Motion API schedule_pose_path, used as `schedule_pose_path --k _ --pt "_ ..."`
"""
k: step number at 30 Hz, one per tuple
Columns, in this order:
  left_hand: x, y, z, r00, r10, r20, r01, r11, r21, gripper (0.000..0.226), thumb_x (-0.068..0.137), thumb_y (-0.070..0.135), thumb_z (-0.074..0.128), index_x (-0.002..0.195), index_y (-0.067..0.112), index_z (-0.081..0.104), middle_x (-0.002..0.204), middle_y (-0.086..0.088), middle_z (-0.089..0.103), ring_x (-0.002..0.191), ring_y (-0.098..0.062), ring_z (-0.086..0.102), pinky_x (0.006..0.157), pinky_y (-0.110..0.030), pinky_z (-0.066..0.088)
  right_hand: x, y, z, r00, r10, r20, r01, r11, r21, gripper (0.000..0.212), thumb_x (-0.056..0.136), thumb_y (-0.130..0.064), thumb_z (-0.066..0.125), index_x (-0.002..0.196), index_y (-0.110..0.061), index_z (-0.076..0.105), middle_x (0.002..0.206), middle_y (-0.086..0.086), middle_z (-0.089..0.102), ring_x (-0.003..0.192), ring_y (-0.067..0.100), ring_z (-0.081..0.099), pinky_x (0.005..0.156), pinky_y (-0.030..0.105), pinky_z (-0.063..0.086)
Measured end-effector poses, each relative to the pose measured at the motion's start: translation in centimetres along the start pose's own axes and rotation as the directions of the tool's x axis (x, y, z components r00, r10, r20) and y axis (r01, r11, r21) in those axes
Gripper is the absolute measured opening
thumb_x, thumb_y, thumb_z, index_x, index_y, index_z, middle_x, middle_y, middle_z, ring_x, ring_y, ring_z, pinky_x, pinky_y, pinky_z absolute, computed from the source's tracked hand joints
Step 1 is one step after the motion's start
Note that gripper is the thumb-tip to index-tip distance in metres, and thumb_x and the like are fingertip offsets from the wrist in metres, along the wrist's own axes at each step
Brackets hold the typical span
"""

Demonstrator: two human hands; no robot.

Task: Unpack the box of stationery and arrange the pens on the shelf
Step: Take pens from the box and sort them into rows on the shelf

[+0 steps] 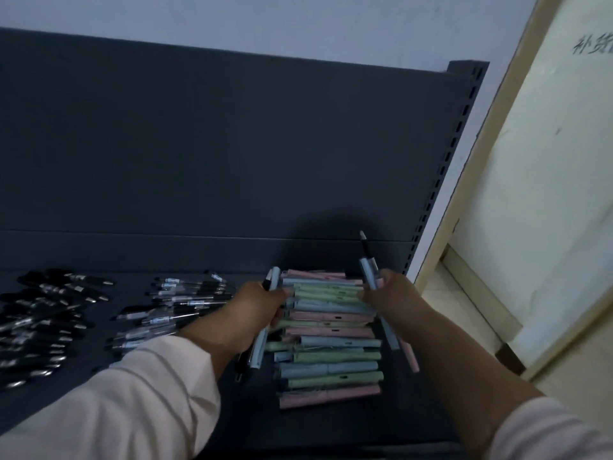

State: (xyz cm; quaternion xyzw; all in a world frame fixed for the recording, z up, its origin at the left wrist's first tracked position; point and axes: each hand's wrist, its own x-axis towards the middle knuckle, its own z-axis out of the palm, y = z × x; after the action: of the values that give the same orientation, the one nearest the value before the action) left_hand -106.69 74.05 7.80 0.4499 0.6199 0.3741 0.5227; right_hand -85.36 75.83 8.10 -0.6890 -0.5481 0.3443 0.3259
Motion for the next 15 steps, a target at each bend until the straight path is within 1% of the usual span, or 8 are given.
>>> schedule_pose_path --k 1,3,5,6,7,9,12,15 --pt "0.0 0.1 -0.1 1.000 -0.013 0.006 0.013 0.999 -0.049 0.021 0.093 0.022 0.058 0.080 0.007 0.052 0.061 -0.007 0.047 0.046 -0.015 0.042 0.041 -0.017 0.038 -0.1 -0.2 0.0 1.000 -0.020 -0.002 0.020 1.000 -0.018 0.017 0.086 -0.015 0.067 0.096 -0.008 0.054 0.077 0.001 0.051 0.064 0.011 0.047 0.052 0.023 0.036" --pt "-0.3 0.4 -0.4 0.999 -0.047 0.026 0.050 0.988 -0.146 0.019 0.095 0.024 0.055 0.088 0.007 0.054 0.061 -0.009 0.047 0.045 -0.018 0.045 0.047 -0.024 0.042 -0.4 -0.8 0.0 0.998 -0.056 0.030 0.055 0.998 0.010 0.016 0.087 -0.018 0.067 0.096 -0.008 0.059 0.078 0.004 0.055 0.063 0.012 0.049 0.051 0.023 0.040" --pt "-0.6 0.8 -0.7 0.997 -0.071 0.040 0.077 0.980 -0.184 0.023 0.096 0.028 0.053 0.098 0.006 0.056 0.057 -0.008 0.049 0.042 -0.018 0.048 0.050 -0.027 0.045 -1.0 -1.6 0.4 0.991 -0.060 0.120 0.039 0.985 0.167 0.013 0.088 -0.016 0.067 0.095 -0.007 0.061 0.076 0.009 0.059 0.059 0.015 0.054 0.050 0.022 0.046" --pt "-0.8 1.0 -0.8 0.997 -0.070 0.041 0.076 0.979 -0.188 0.024 0.095 0.029 0.054 0.101 0.005 0.057 0.056 -0.007 0.049 0.041 -0.017 0.048 0.049 -0.027 0.045 -1.2 -1.9 0.7 0.982 -0.059 0.182 0.008 0.963 0.268 0.011 0.089 -0.015 0.066 0.094 -0.007 0.061 0.075 0.011 0.061 0.058 0.016 0.057 0.051 0.023 0.049" --pt "-1.0 1.3 -0.9 0.997 -0.063 0.039 0.069 0.981 -0.180 0.024 0.094 0.029 0.055 0.100 0.005 0.058 0.056 -0.006 0.049 0.040 -0.016 0.047 0.046 -0.025 0.045 -1.4 -2.3 1.0 0.970 -0.050 0.237 -0.039 0.933 0.358 0.010 0.090 -0.014 0.064 0.094 -0.006 0.060 0.075 0.012 0.062 0.059 0.017 0.059 0.053 0.025 0.051" --pt "-1.4 1.7 -1.0 0.999 -0.036 0.040 0.042 0.989 -0.143 0.020 0.092 0.027 0.060 0.092 0.008 0.058 0.060 -0.004 0.049 0.044 -0.014 0.045 0.043 -0.022 0.043 -1.7 -3.1 1.7 0.950 -0.019 0.313 -0.137 0.873 0.469 0.009 0.092 -0.015 0.061 0.095 -0.007 0.058 0.073 0.010 0.066 0.061 0.018 0.064 0.055 0.027 0.053" --pt "-1.8 2.3 -1.2 0.999 0.023 0.037 -0.018 0.992 -0.127 0.018 0.087 0.027 0.067 0.084 0.011 0.059 0.067 -0.003 0.053 0.052 -0.014 0.045 0.045 -0.023 0.042 -2.1 -4.5 2.9 0.919 -0.011 0.394 -0.208 0.836 0.508 0.008 0.092 -0.016 0.060 0.094 -0.008 0.058 0.066 0.005 0.070 0.060 0.016 0.067 0.056 0.027 0.055" --pt "-2.0 2.9 -2.0 0.999 0.054 0.008 -0.051 0.977 -0.207 0.019 0.084 0.024 0.070 0.080 0.010 0.059 0.064 -0.003 0.054 0.051 -0.015 0.043 0.045 -0.024 0.041 -2.5 -6.0 4.1 0.894 -0.027 0.447 -0.243 0.809 0.535 0.014 0.090 -0.015 0.063 0.100 -0.005 0.060 0.076 0.009 0.069 0.067 0.019 0.067 0.060 0.029 0.056"
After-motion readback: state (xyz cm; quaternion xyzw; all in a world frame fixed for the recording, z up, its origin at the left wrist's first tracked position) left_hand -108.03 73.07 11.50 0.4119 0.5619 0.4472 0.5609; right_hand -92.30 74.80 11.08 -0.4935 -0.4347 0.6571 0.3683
